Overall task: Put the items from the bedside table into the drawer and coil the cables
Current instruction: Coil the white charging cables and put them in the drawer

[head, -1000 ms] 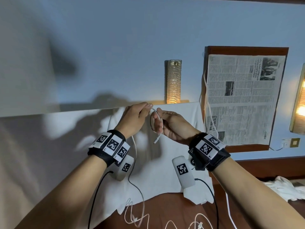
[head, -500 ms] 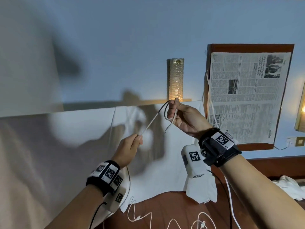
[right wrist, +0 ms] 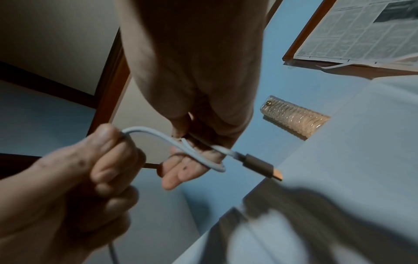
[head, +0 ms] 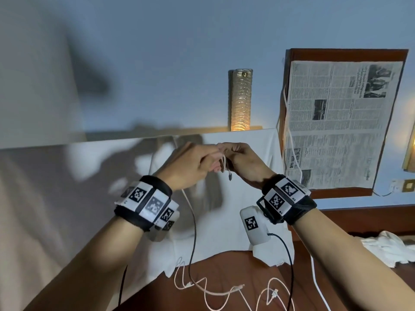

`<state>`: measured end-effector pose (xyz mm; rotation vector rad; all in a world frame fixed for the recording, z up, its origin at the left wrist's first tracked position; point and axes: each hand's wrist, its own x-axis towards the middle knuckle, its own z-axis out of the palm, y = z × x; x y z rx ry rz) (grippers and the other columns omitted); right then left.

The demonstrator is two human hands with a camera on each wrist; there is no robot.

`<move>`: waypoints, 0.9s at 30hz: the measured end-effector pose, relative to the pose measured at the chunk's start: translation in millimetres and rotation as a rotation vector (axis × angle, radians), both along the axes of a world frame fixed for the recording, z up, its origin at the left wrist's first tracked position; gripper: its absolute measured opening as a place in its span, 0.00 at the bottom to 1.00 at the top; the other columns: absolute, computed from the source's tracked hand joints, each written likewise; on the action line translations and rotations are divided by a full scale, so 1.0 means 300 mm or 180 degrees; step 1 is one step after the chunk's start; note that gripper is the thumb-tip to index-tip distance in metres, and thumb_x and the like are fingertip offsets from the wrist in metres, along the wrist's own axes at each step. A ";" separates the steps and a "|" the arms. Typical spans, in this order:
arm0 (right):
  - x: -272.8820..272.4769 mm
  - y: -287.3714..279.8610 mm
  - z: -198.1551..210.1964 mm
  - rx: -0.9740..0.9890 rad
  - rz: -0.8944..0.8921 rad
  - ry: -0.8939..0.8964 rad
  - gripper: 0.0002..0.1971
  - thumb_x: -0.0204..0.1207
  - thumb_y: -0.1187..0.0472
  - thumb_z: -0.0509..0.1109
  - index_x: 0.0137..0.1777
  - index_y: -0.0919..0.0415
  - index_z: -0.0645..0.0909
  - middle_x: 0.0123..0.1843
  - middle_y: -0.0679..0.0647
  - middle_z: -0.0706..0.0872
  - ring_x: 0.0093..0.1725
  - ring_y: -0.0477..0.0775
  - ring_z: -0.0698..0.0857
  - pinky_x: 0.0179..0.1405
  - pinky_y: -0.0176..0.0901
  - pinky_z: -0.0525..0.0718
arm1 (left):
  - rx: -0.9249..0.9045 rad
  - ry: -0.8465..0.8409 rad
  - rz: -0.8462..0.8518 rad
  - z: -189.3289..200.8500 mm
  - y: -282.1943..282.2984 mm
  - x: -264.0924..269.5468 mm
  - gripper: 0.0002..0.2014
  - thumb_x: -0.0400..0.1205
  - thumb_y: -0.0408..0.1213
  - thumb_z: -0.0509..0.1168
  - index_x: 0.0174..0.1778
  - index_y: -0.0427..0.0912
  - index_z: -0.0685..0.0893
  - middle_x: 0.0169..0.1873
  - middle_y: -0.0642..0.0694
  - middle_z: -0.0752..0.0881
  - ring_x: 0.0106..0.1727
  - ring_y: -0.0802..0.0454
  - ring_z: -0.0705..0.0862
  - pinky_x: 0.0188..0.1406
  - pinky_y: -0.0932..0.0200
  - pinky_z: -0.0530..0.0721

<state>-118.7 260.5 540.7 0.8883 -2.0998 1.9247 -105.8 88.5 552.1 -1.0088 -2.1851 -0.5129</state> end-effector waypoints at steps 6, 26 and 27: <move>0.008 -0.022 0.005 -0.0222 0.0204 -0.0268 0.20 0.89 0.61 0.51 0.43 0.69 0.80 0.31 0.63 0.85 0.29 0.58 0.86 0.31 0.39 0.82 | 0.0142 0.0341 0.0524 0.031 -0.019 -0.052 0.14 0.86 0.46 0.55 0.35 0.50 0.75 0.22 0.58 0.74 0.30 0.51 0.73 0.35 0.56 0.79; -0.039 0.004 0.030 -0.0768 -0.0041 -0.0548 0.16 0.88 0.58 0.56 0.41 0.64 0.77 0.30 0.57 0.85 0.28 0.54 0.85 0.34 0.42 0.83 | -0.0612 -0.0442 0.0643 -0.287 -0.029 0.016 0.10 0.84 0.48 0.52 0.40 0.50 0.70 0.31 0.50 0.77 0.37 0.41 0.79 0.39 0.48 0.81; -0.036 -0.012 0.016 -0.0516 -0.0122 -0.0447 0.16 0.88 0.59 0.56 0.41 0.65 0.77 0.30 0.58 0.86 0.28 0.55 0.85 0.34 0.42 0.83 | -0.0725 -0.0291 0.0651 -0.261 -0.006 0.042 0.09 0.85 0.47 0.53 0.41 0.48 0.69 0.32 0.48 0.79 0.36 0.40 0.78 0.38 0.48 0.81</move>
